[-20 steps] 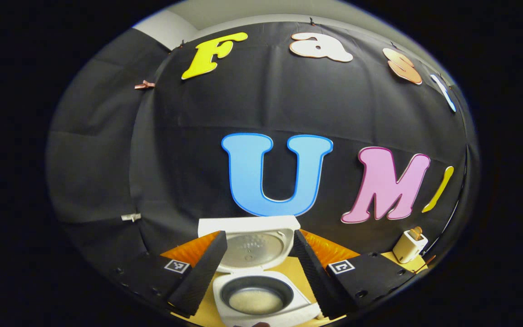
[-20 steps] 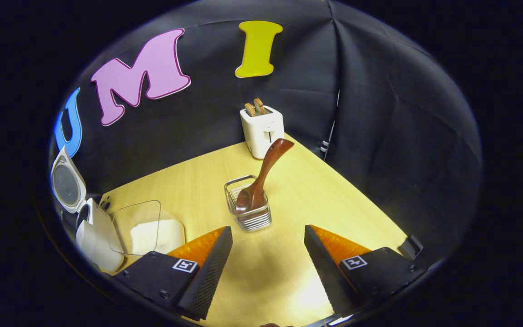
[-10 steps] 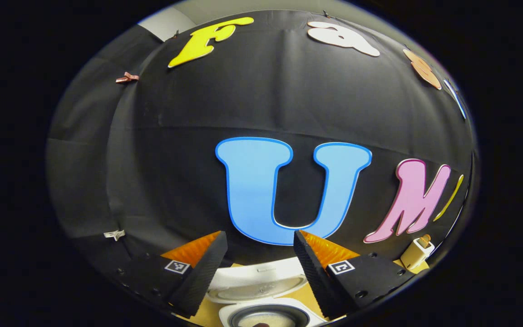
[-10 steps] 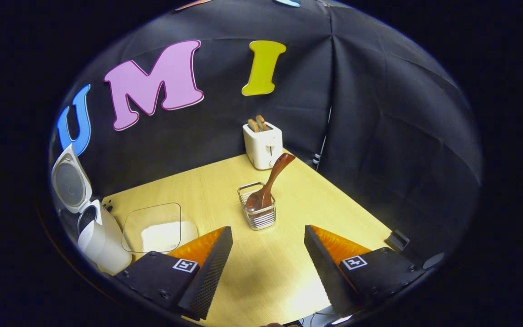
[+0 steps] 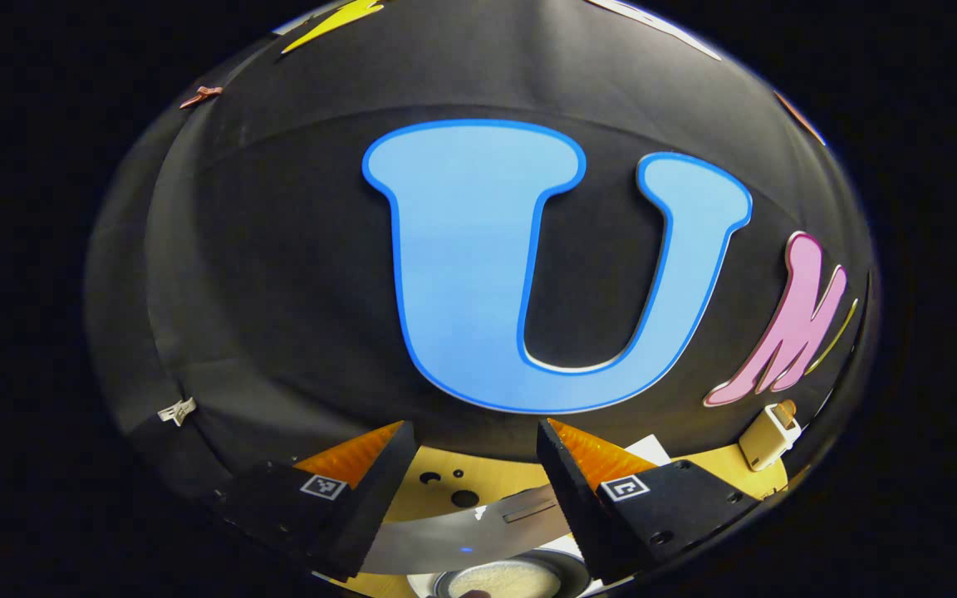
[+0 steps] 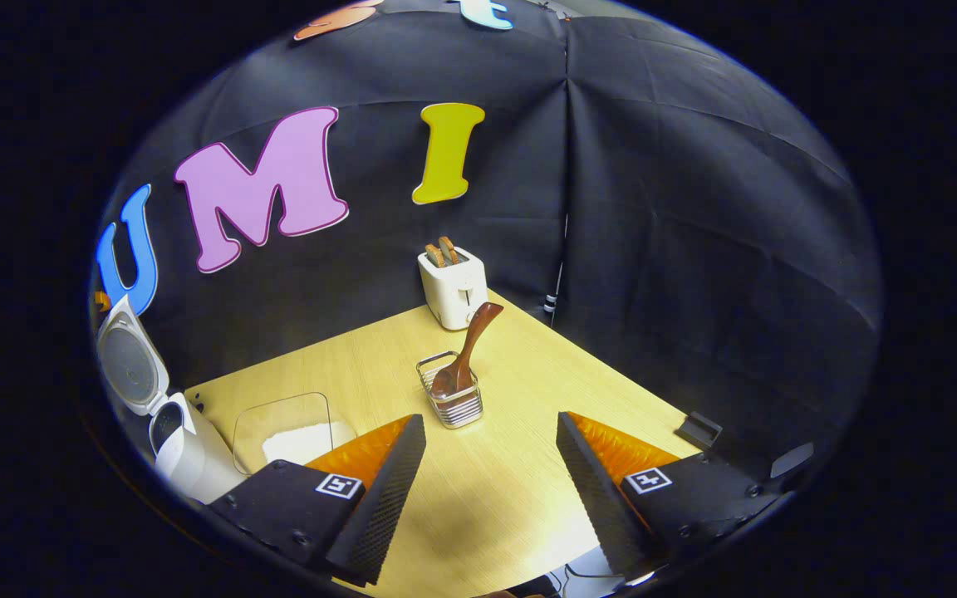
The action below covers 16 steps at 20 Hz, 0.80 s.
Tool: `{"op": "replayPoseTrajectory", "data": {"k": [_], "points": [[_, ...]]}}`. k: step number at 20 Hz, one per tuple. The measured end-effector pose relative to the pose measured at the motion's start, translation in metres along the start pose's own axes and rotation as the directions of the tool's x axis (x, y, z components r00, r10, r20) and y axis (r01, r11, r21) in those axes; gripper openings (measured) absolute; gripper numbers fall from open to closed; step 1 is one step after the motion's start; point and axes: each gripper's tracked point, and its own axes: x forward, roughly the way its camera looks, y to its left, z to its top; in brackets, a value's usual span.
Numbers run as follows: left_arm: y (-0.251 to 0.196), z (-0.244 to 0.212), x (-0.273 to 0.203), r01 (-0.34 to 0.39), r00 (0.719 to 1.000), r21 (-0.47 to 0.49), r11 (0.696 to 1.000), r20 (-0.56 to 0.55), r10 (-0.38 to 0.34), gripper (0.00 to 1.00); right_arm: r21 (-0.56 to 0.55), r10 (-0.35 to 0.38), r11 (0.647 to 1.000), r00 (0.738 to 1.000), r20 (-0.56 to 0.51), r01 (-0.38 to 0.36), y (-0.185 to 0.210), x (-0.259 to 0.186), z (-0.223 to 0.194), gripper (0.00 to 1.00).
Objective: Close the left gripper, press the button to open the rice cooker; take a wooden spoon from the chopstick holder with the right hand, scoop a spoonful of rice and pour it into the rice cooker, then put the wooden spoon back into the chopstick holder.
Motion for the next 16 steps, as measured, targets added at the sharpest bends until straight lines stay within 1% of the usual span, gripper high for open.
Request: {"op": "replayPoseTrajectory", "data": {"k": [2, 3, 4, 5, 7, 10, 13, 16], "points": [[-0.008, -0.012, -0.003, 0.022, 0.999, -0.035, 0.999, -0.047, -0.023, 0.95, 0.007, 0.004, 1.000, 1.000, -0.004, -0.004, 0.001, -0.003, -0.004, 0.98], [-0.008, -0.011, -0.007, 0.020, 0.999, -0.026, 0.999, -0.042, -0.021, 0.95, 0.005, 0.004, 1.000, 1.000, -0.008, -0.004, 0.001, -0.003, -0.007, 0.98], [-0.009, -0.016, -0.010, 0.023, 0.999, -0.026, 0.999, -0.046, -0.024, 0.98, 0.002, 0.002, 1.000, 1.000, -0.006, -0.002, 0.001, -0.004, -0.008, 0.99], [-0.012, -0.019, -0.014, 0.026, 0.998, -0.028, 0.999, -0.051, -0.028, 0.98, -0.005, 0.006, 1.000, 1.000, -0.003, -0.006, 0.002, -0.005, -0.009, 0.99], [-0.019, -0.026, -0.028, 0.032, 0.997, -0.036, 0.999, -0.065, -0.034, 0.99, -0.013, 0.025, 1.000, 1.000, -0.007, -0.025, 0.007, -0.003, -0.013, 0.98], [-0.030, -0.045, -0.050, 0.048, 0.994, -0.052, 0.998, -0.098, -0.053, 0.99, -0.002, 0.058, 0.998, 0.998, 0.001, -0.058, 0.017, 0.004, -0.011, 0.99], [-0.046, -0.072, -0.076, 0.059, 0.987, -0.086, 0.995, -0.147, -0.071, 0.99, -0.035, 0.102, 0.994, 0.994, 0.030, -0.101, 0.025, 0.017, -0.001, 0.99], [-0.056, -0.111, -0.097, 0.023, 0.979, -0.111, 0.994, -0.197, -0.044, 0.98, -0.054, 0.161, 0.986, 0.987, 0.021, -0.159, 0.033, 0.032, 0.006, 0.98]]}}
